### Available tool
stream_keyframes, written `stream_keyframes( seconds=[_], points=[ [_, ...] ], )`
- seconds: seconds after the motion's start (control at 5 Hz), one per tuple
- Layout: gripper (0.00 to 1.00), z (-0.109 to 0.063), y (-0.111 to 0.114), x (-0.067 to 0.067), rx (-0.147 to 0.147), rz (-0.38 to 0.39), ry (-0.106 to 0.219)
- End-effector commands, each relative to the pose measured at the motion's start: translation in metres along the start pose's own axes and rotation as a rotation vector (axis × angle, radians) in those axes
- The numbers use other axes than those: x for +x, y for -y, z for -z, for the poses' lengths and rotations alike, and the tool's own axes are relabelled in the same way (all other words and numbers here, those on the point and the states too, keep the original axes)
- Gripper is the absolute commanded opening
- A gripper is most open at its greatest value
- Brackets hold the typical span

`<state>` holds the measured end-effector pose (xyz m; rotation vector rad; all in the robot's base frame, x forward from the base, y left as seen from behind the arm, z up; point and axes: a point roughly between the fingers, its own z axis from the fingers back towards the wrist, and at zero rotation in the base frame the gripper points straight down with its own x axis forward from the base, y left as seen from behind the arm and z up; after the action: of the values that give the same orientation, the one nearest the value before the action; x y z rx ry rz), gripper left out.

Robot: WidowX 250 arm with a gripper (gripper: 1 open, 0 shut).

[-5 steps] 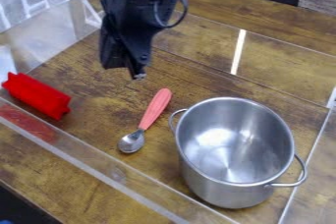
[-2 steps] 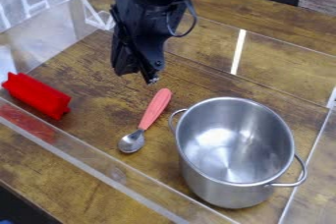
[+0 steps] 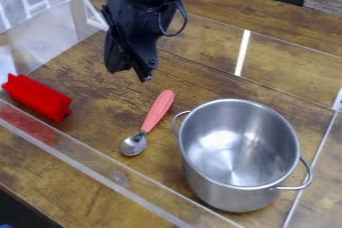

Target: Put the red object in the silver pot

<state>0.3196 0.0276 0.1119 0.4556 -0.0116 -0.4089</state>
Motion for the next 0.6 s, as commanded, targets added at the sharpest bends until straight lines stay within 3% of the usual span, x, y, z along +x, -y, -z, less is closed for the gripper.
stream_keyframes(
  seconds=[0.0, 0.2, 0.4],
  points=[
    [0.00, -0.021, -0.009, 0.015, 0.019, -0.056, 0.040],
    [0.00, -0.028, -0.014, 0.020, 0.023, -0.091, 0.028],
    [1.00, -0.018, -0.021, -0.002, 0.022, -0.037, 0.076]
  ],
)
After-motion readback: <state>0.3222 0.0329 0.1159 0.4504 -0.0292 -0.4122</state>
